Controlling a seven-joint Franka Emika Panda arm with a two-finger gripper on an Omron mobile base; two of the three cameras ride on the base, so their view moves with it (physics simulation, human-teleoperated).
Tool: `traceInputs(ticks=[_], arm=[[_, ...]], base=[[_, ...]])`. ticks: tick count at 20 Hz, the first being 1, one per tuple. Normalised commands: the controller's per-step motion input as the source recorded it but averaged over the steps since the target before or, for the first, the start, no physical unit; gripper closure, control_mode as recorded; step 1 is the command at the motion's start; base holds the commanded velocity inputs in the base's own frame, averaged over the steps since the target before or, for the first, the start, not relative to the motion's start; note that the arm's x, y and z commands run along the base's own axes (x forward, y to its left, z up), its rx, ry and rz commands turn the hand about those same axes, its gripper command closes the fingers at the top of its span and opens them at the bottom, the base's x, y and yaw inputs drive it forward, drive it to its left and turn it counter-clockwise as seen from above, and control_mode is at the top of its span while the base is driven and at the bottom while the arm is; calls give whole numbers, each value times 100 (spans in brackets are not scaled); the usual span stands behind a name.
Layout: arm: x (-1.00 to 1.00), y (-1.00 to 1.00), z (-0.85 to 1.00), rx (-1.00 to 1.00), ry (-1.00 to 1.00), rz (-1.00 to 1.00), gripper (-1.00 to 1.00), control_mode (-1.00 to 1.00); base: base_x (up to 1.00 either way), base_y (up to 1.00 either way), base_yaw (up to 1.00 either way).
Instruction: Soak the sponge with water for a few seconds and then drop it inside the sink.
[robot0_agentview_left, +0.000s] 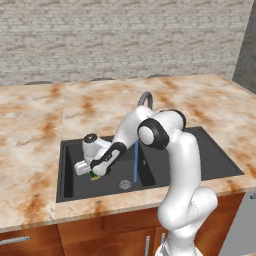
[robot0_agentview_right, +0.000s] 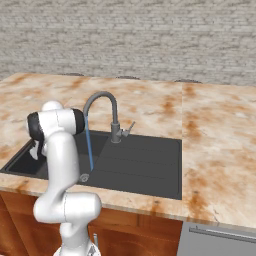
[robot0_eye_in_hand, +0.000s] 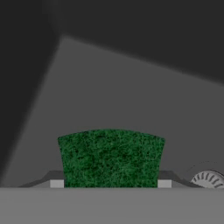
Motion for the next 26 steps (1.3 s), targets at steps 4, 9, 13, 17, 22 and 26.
traceInputs(ticks=[4,9,13,17,22,26], arm=[[3,0,-36,-2,-1,0,100,-100],[1,0,-31,0,0,0,100,-100],[1,0,-24,0,-1,0,100,-100],[2,0,-23,0,0,0,100,-100],[0,0,-10,0,0,0,100,-100],[0,0,0,0,0,0,-100,-100]], base=[[0,0,0],[0,0,0],[0,0,0],[0,0,0],[0,0,0],[0,0,0]])
